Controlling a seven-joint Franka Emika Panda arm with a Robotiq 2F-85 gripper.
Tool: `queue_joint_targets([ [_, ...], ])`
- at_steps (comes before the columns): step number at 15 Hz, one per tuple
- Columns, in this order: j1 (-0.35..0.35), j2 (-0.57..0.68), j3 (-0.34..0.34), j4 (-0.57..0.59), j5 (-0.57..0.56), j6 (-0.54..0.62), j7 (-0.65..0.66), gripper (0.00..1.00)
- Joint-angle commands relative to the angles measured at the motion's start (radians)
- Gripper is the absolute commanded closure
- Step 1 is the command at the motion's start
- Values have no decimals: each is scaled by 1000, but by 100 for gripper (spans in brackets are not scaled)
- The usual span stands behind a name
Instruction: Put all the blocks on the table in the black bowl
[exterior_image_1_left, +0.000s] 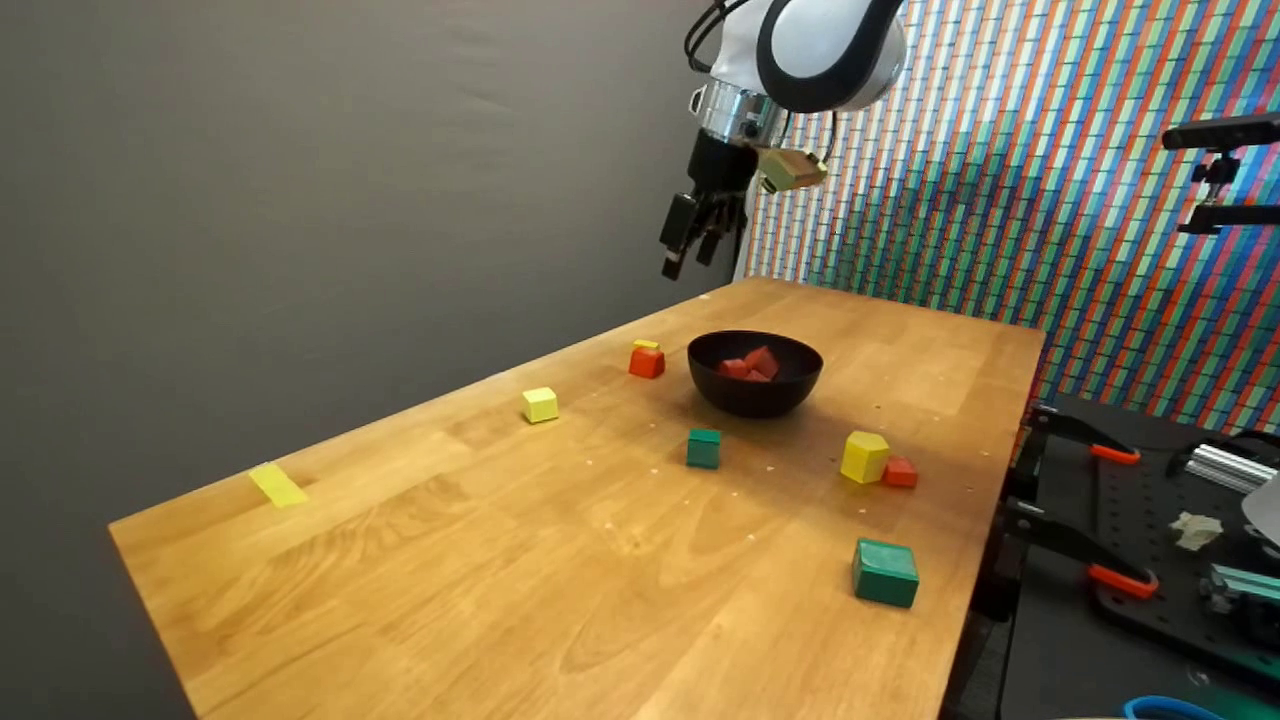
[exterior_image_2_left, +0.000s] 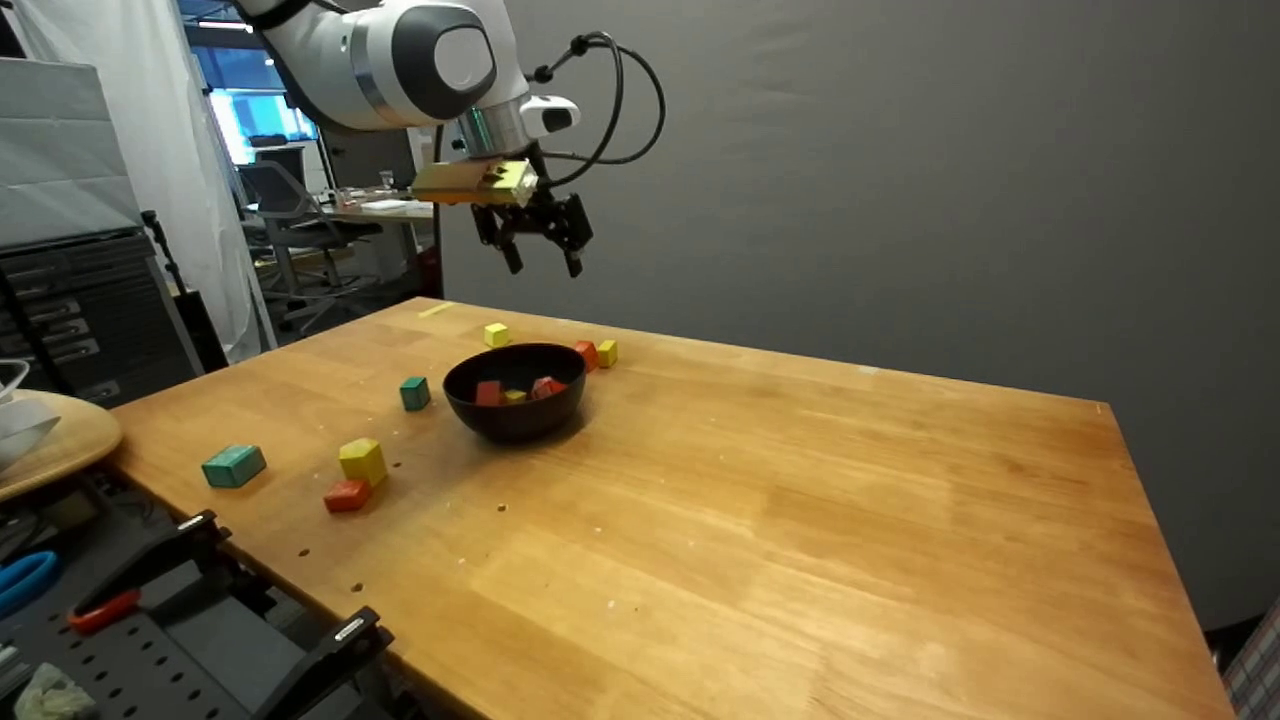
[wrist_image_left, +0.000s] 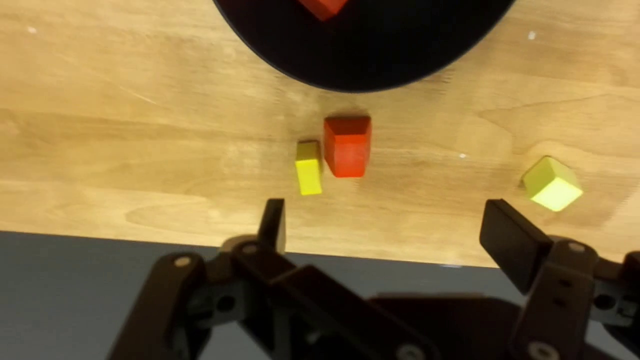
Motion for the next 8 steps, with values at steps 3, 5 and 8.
queue_joint_targets([
  [3,-34,17,113,51,128,-17,-165,0],
  [5,-33,25,136,68,144,-23,-184,0],
  [8,0,48,63,67,67,-68,-88,0],
])
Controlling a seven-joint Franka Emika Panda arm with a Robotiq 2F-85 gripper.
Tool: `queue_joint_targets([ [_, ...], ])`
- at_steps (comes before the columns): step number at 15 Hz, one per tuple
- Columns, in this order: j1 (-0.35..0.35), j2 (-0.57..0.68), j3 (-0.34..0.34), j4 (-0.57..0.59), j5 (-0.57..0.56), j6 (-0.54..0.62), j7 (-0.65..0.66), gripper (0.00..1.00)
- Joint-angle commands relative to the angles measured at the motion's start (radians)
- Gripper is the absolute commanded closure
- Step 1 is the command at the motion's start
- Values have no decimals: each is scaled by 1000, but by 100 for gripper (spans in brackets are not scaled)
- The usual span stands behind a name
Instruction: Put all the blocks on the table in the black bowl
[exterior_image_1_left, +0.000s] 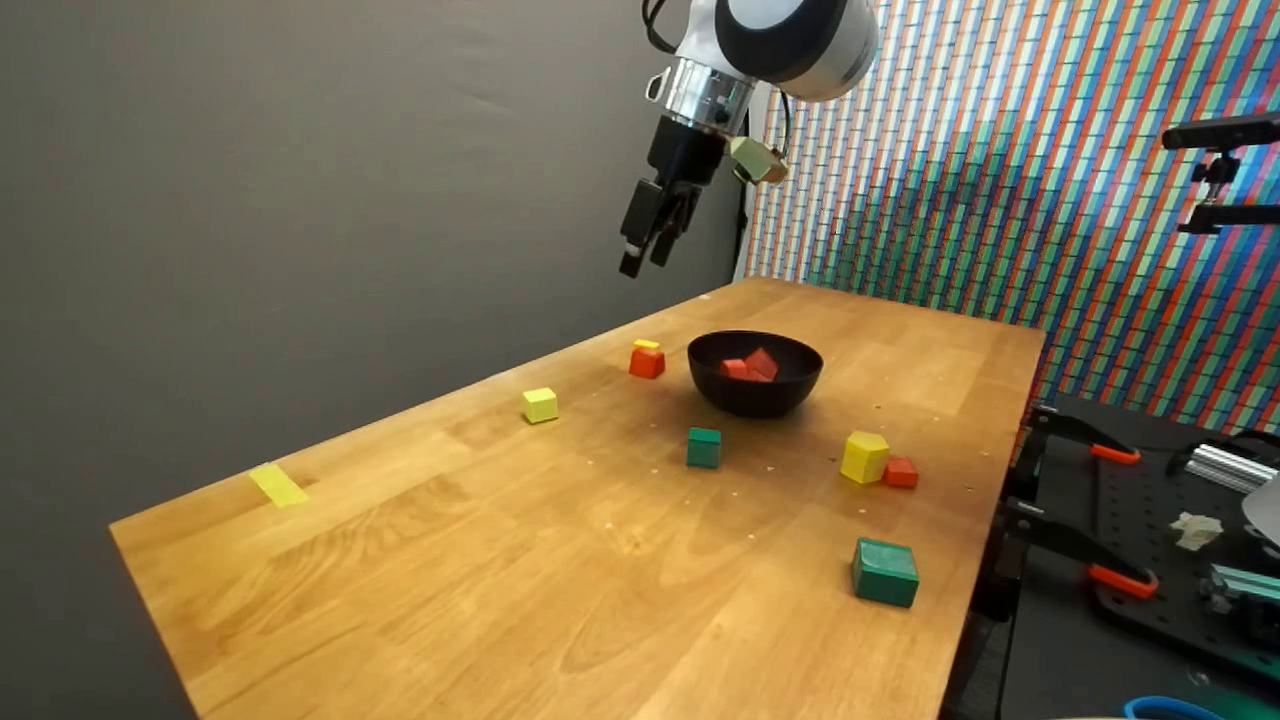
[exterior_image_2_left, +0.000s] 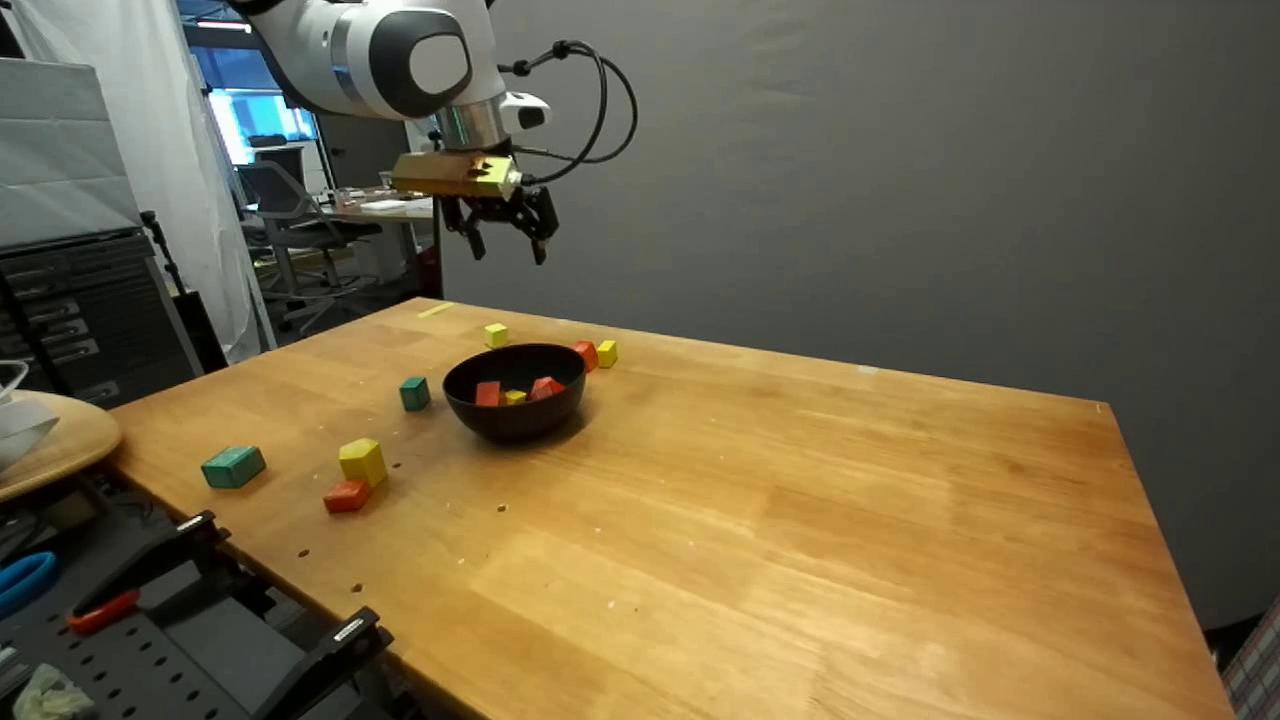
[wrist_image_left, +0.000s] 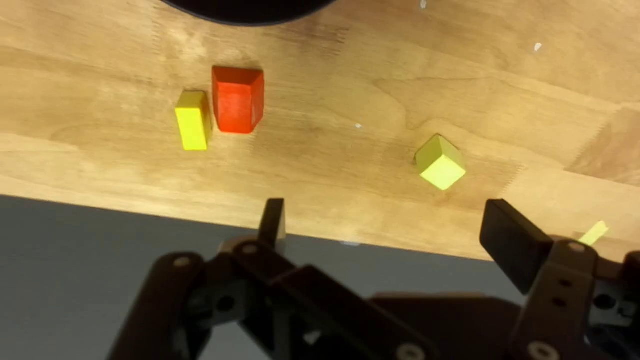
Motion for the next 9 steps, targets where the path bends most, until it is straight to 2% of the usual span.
queue_joint_targets([
  [1,53,41,-84,19,-86,-60,114,0],
  [3,75,97,-88,72,-103,-130,144,0],
  [5,72,162,-47,146,-51,-212,129,0],
  [9,131,287,-32,323,-51,-311,191,0],
])
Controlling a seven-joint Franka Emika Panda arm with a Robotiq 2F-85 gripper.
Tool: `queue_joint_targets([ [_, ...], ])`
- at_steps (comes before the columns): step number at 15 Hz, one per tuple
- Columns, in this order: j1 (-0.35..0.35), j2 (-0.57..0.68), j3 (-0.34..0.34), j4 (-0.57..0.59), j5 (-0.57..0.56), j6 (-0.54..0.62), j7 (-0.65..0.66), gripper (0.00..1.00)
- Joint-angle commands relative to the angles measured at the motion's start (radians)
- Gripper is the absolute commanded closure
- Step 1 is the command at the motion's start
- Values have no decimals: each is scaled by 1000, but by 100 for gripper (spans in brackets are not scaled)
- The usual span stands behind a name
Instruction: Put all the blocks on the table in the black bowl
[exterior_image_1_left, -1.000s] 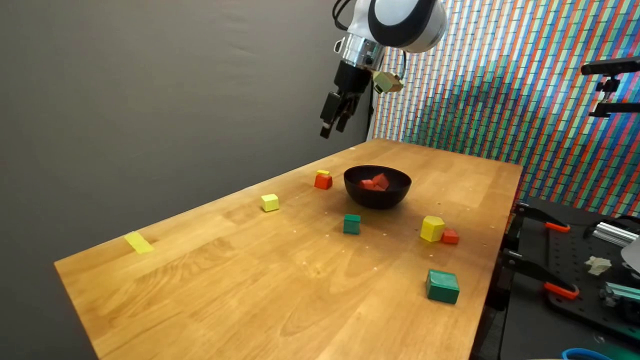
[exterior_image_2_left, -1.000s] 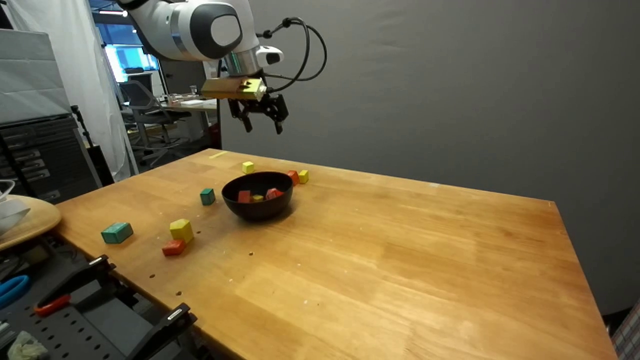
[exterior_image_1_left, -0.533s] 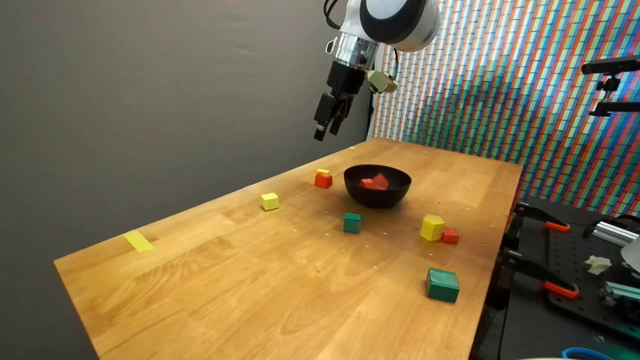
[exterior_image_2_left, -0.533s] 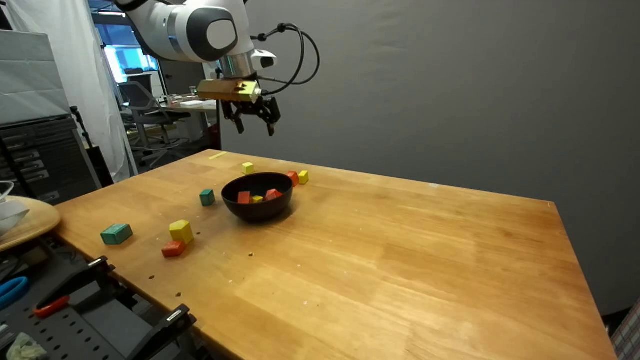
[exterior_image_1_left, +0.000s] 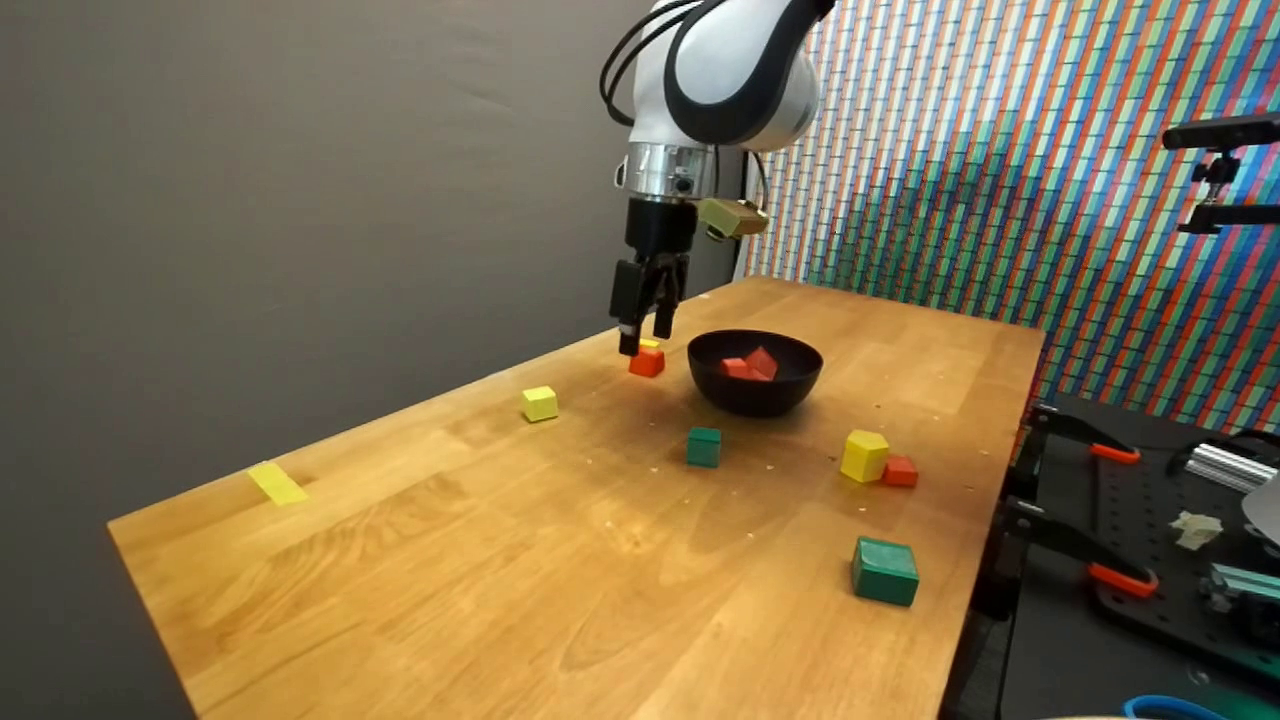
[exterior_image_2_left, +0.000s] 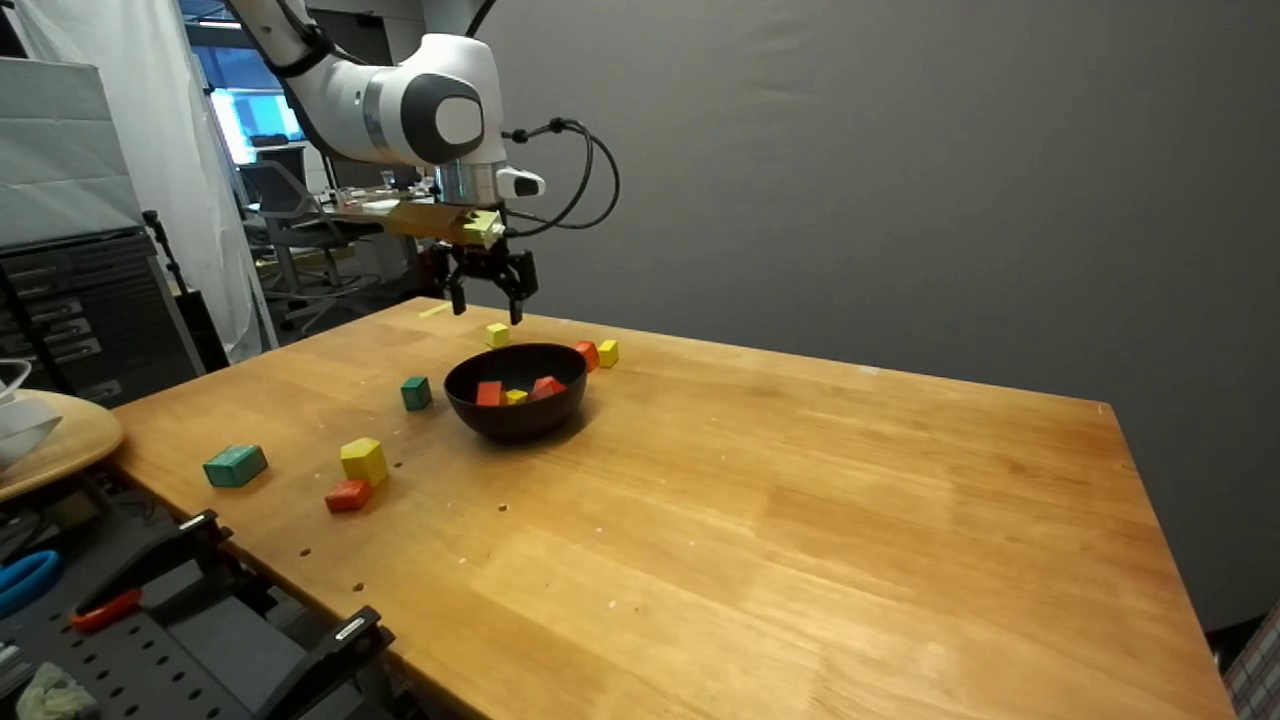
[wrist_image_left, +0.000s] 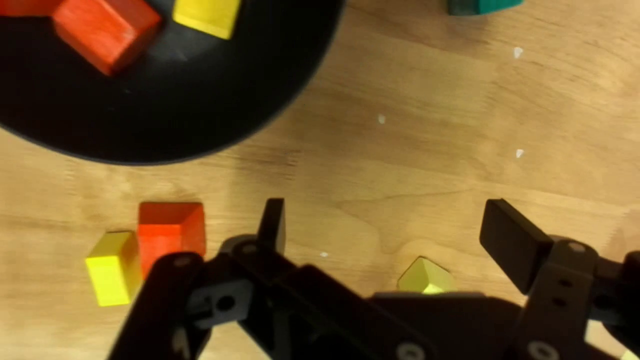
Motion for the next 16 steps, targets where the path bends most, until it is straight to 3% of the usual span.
queue_joint_targets([
  [1,76,135,-20,220,-25,-101,86,0],
  [6,171,315,-91,487,-54,-145,262,0],
  [11,213,476,-132,696,-44,-221,381,0],
  [13,215,515,-133,741,-37,-252,407,25],
  [16,209,534,-129,777,-30,-277,426,51],
])
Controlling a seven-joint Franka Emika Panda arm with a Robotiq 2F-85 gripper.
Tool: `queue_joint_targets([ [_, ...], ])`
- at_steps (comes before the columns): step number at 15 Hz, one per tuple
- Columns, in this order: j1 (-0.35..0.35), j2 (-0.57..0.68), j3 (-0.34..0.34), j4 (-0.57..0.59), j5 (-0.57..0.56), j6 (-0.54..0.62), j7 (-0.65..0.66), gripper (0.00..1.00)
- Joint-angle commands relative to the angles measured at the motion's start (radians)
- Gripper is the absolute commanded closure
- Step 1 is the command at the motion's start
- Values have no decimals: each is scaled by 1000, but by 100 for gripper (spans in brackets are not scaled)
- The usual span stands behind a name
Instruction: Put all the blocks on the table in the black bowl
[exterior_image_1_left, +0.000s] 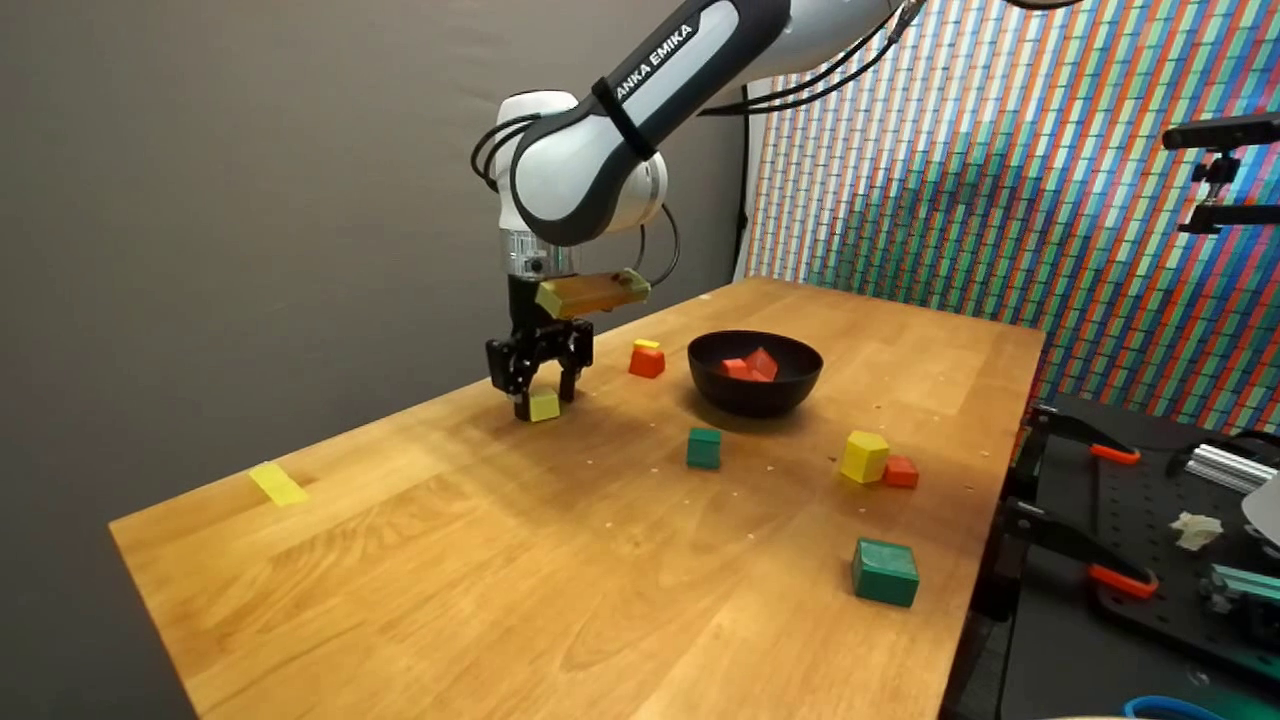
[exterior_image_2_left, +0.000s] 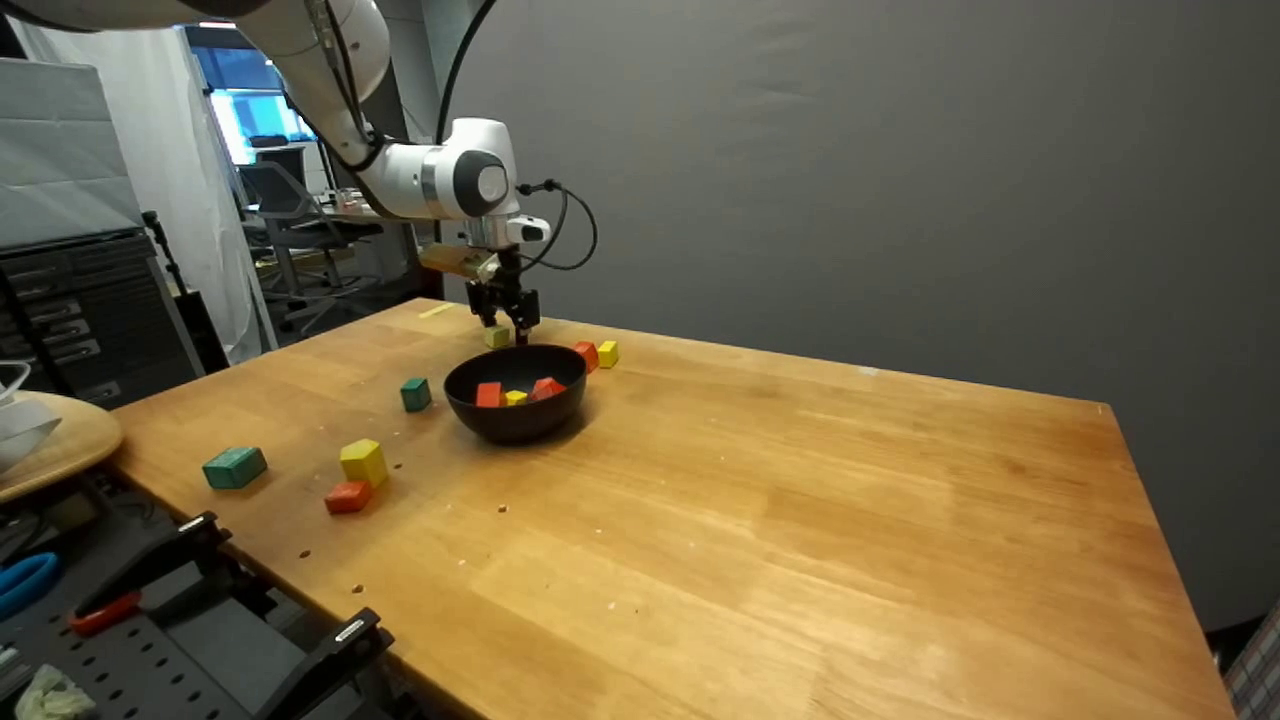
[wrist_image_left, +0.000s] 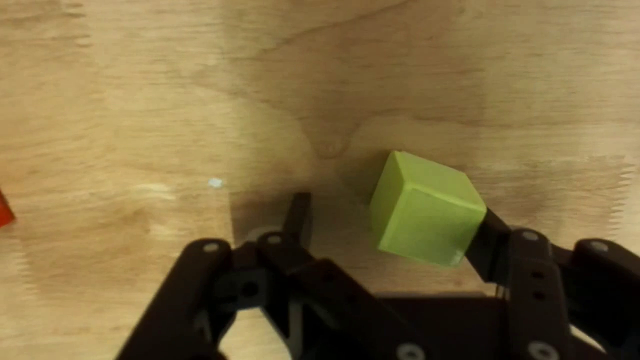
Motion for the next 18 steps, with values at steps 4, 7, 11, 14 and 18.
queue_joint_targets([
  [4,-6,-38,7,47,7,-32,1,81],
  [7,-36,-141,19,-57,27,27,-14,93],
  [11,-73,-219,22,-160,50,88,-18,69],
  [14,-98,-229,50,-204,92,63,-39,47],
  [18,-89,-213,65,-233,127,29,-18,18],
])
